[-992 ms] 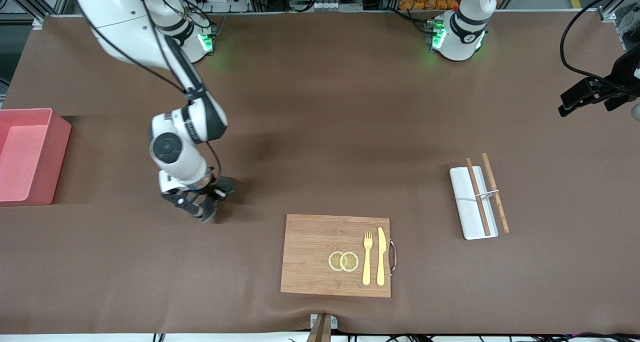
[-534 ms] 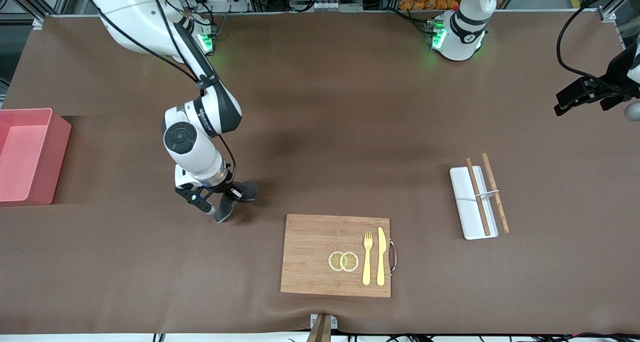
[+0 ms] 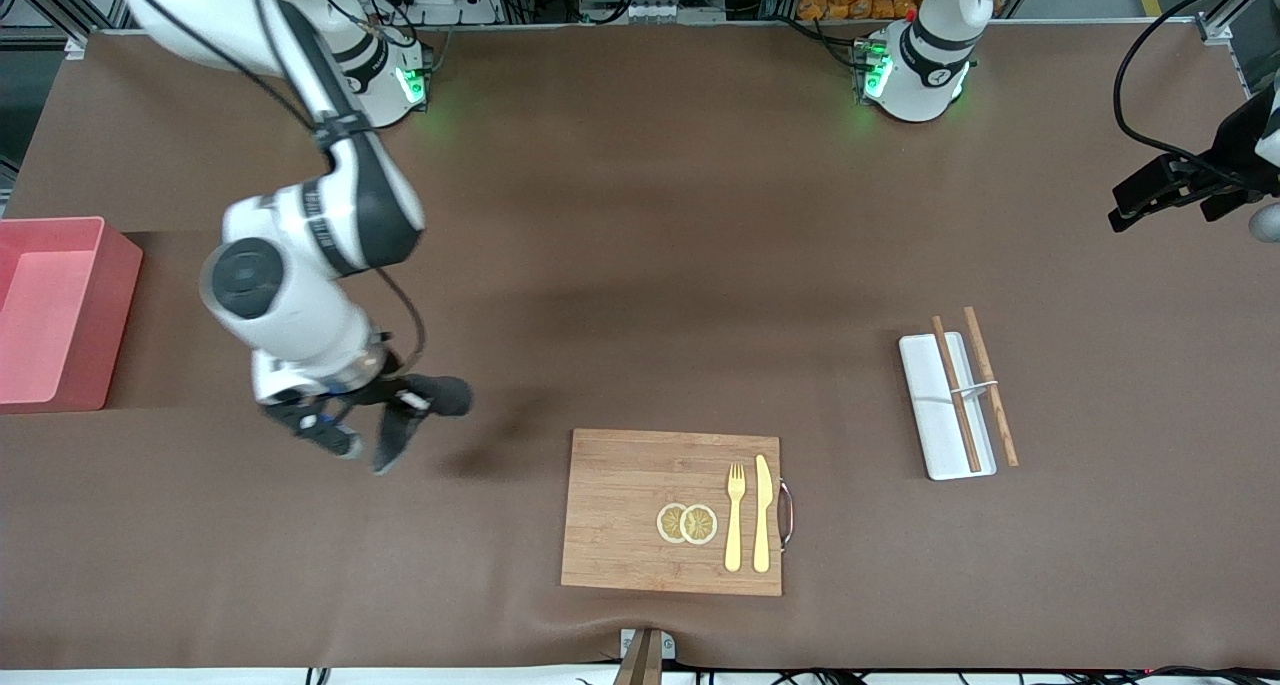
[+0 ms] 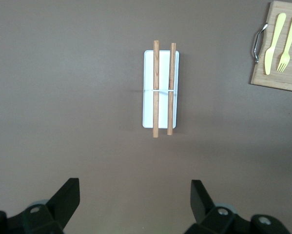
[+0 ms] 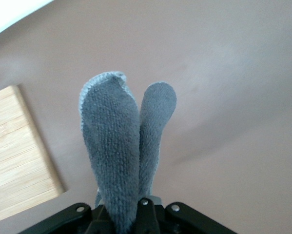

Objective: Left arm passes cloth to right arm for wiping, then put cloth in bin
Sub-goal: 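Wipe the table with the cloth in the right gripper, sweeping back and forth, then move the cloth over the pink bin and open the right gripper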

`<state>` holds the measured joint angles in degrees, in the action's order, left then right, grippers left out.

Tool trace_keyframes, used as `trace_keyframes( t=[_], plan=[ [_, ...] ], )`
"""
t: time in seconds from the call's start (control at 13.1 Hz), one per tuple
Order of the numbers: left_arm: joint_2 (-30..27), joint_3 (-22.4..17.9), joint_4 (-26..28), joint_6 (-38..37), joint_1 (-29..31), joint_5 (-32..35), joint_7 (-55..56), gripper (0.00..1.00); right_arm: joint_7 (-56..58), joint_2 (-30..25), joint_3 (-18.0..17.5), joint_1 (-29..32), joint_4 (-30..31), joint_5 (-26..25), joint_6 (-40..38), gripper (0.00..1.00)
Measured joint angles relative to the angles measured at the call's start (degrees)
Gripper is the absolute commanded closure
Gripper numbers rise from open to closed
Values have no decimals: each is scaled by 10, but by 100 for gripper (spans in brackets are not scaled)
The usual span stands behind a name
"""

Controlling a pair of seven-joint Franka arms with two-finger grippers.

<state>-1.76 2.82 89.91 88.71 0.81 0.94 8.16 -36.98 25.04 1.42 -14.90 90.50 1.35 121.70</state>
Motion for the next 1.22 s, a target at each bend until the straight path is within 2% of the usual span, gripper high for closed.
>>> trace_keyframes(
  t=[0.31,0.76,1.22],
  plan=[
    [0,9,0,0,0,0,0,0,216,-38,2,122,-2,3,-55,100],
    [-2,9,0,-8,0,0,0,0,507,-77,5,302,-25,3,-182,100],
    [-4,9,-1,-11,0,0,0,0,743,-61,6,465,-27,-13,-172,100]
  ],
)
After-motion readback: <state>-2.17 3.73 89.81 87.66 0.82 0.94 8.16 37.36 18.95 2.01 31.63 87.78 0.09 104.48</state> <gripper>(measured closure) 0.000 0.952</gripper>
